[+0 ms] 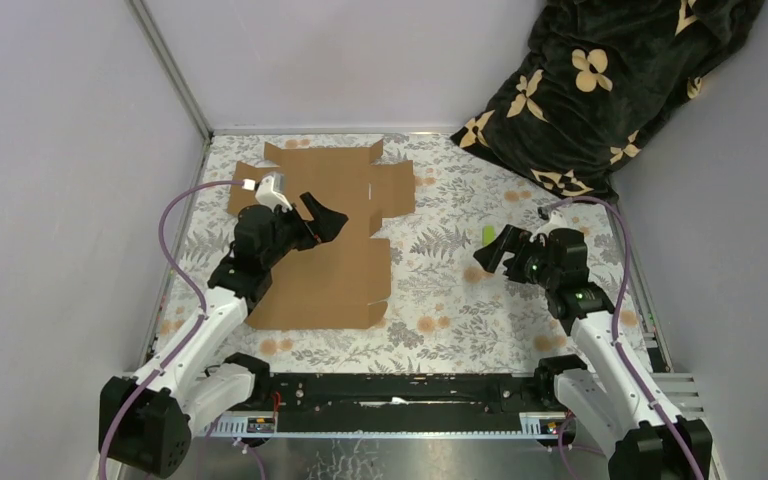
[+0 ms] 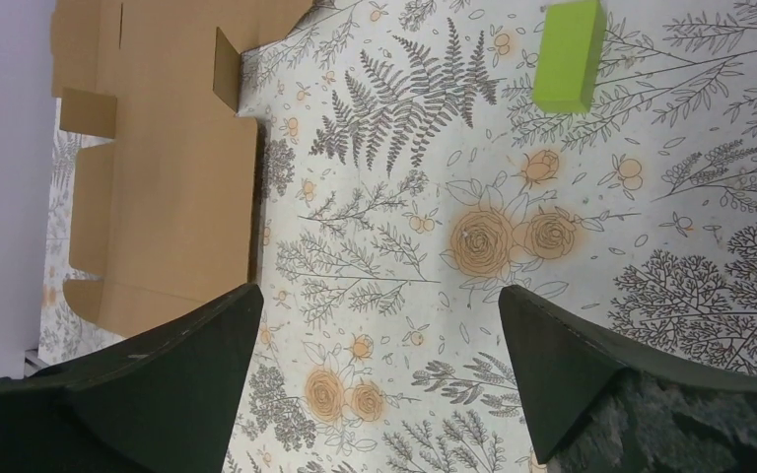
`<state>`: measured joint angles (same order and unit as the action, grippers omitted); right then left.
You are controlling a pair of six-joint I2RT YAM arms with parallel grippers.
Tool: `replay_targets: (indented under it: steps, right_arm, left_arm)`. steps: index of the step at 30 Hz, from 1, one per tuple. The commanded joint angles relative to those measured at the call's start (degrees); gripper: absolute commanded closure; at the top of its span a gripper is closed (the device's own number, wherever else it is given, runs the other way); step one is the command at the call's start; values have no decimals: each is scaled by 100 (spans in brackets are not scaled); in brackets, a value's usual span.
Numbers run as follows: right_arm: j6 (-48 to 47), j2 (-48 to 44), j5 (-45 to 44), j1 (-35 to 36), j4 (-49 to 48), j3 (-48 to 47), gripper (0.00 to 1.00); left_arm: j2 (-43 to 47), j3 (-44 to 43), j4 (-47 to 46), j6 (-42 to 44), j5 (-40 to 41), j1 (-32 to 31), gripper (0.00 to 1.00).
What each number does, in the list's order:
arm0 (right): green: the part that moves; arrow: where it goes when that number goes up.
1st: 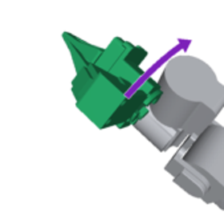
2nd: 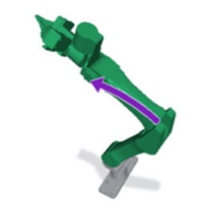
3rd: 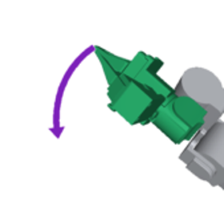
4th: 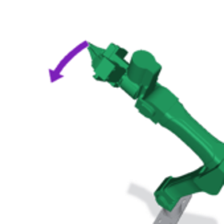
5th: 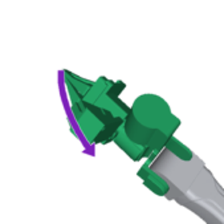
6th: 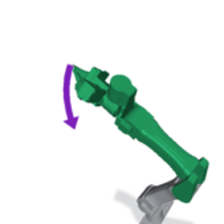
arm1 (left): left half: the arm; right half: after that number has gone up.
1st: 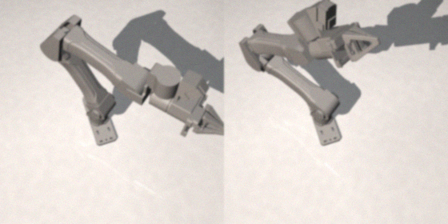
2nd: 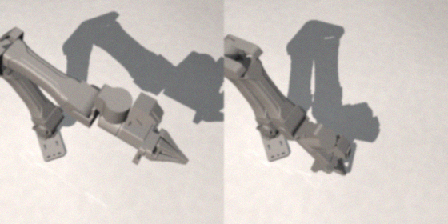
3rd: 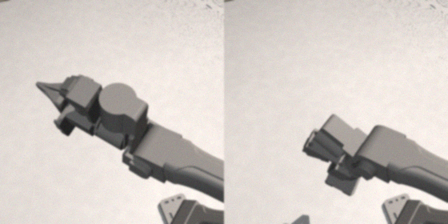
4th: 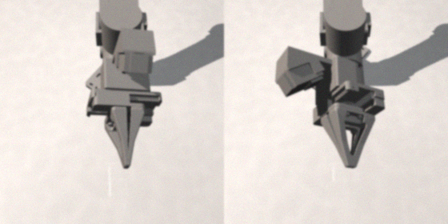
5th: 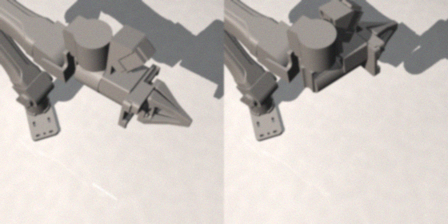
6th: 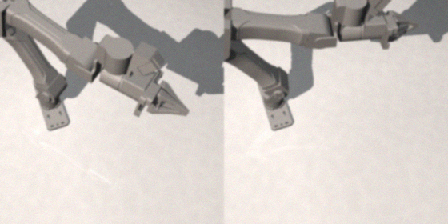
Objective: Fold the paper box
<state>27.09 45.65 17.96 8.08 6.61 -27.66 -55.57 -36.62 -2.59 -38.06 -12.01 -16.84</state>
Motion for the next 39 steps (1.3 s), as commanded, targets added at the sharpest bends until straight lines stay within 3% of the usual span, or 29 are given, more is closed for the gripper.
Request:
replay_targets:
  steps: [1, 8, 13, 16, 19, 21, 24, 25, 28, 34, 39]
  right_arm:
    - [-46, 231, 303, -33, -114, -583, 0]
    - [-214, 796, 504, 17, -167, -1025, 0]
    - [-458, 1301, 186, 416, 76, -1779, 0]
    - [-1016, 1780, -522, 1288, 424, -2583, 0]
    - [-1470, 2647, -2160, 2159, 1244, -3689, 0]
    - [-1700, 3220, -2170, 2273, 1699, -4271, 0]
    - [-1209, 3678, -2765, 2190, 1461, -4400, 0]
    - [-1048, 3792, -2570, 2101, 1523, -4438, 0]
    - [-788, 3985, -1314, 1886, 524, -4040, 0]
    - [-714, 5129, -843, 1970, 885, -4922, 12]
    - [-596, 5629, -528, 2067, 786, -5271, 20]
  left_arm:
    - [-27, -103, 85, 202, 74, -15, 1]
    - [-94, -214, 311, 114, 446, -16, 1]
    - [-347, -354, 340, 64, 516, -14, 1]
    - [-324, -379, 136, 26, 521, -12, 1]
    - [-482, -567, 246, -146, 703, 50, 1]
    - [-816, -812, 416, -268, 273, 325, 1]
    - [-1217, -860, 341, -630, -573, 1064, 1]
    - [-1279, -819, 312, -749, -622, 1309, 1]
    - [-1501, -991, 590, -689, -100, 1584, 1]
    - [-1814, -1510, 1420, -226, 817, 1749, 2]
    - [-1660, -1332, 1503, -230, 1059, 2190, 7]
